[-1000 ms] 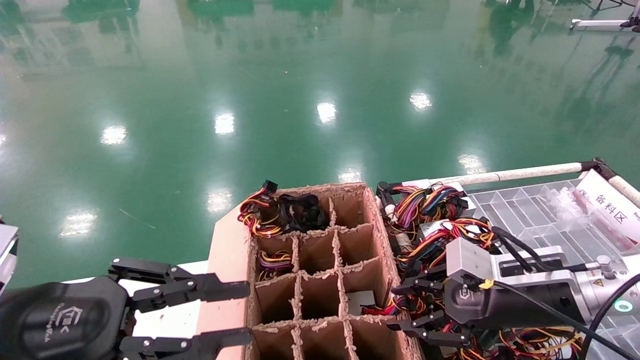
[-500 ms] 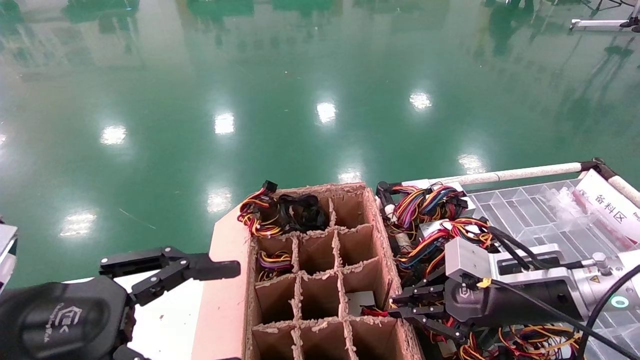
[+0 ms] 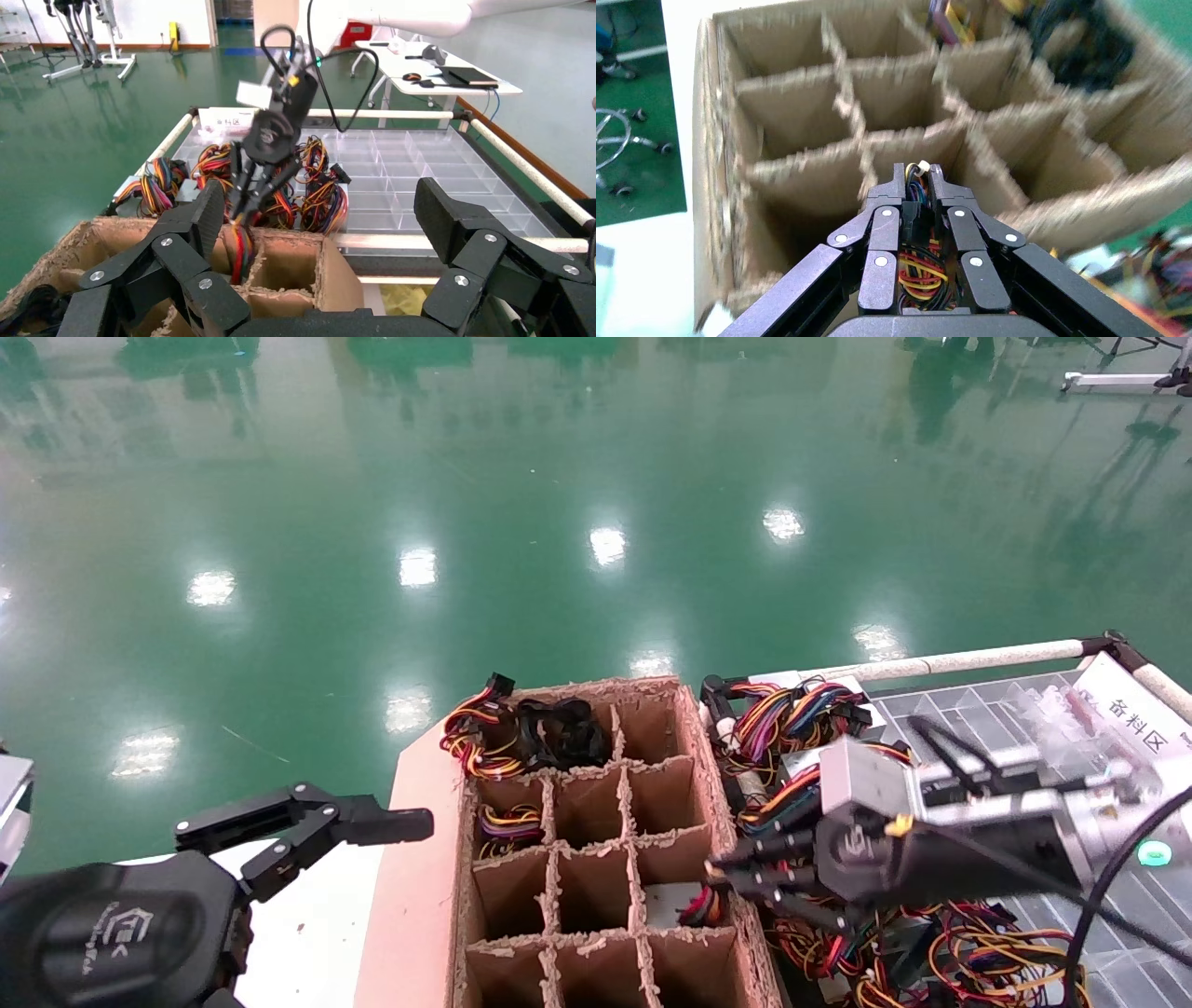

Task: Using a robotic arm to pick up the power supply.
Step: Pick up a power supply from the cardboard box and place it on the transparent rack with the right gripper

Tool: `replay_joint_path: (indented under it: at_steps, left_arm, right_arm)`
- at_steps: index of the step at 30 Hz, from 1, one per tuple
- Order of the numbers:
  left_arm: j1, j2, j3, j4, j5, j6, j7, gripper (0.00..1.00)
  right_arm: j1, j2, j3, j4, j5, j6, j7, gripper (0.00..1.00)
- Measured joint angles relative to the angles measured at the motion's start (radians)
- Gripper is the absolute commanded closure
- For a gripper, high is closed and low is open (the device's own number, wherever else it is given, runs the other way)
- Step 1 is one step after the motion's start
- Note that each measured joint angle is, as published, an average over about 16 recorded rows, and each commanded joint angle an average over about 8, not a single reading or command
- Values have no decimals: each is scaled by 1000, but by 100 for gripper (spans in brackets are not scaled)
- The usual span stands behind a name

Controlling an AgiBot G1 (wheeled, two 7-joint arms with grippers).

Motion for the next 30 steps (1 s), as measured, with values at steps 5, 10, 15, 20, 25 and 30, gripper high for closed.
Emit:
replay_joint_path:
  at_steps: [5, 10, 15, 20, 25, 30]
  left_arm:
    - [0, 0, 0, 0, 0, 0, 0, 0]
    - [0, 0, 0, 0, 0, 0, 0, 0]
    - [0, 0, 0, 0, 0, 0, 0, 0]
    - [0, 0, 1, 0, 0, 0, 0, 0]
    - [0, 0, 1, 0, -1, 0, 0, 0]
    - [0, 0, 1, 0, -1, 0, 0, 0]
  right_arm:
    - [59, 2, -5, 32, 37, -2, 17, 100]
    - [144, 3, -15, 56, 62, -1, 34, 100]
    - [253, -2, -28, 50, 69, 0, 38, 100]
    - [374, -16, -49, 2, 51, 5, 18, 100]
    - [498, -40, -75, -86, 7, 36, -24, 100]
    - [612, -70, -105, -187, -59, 98, -71, 100]
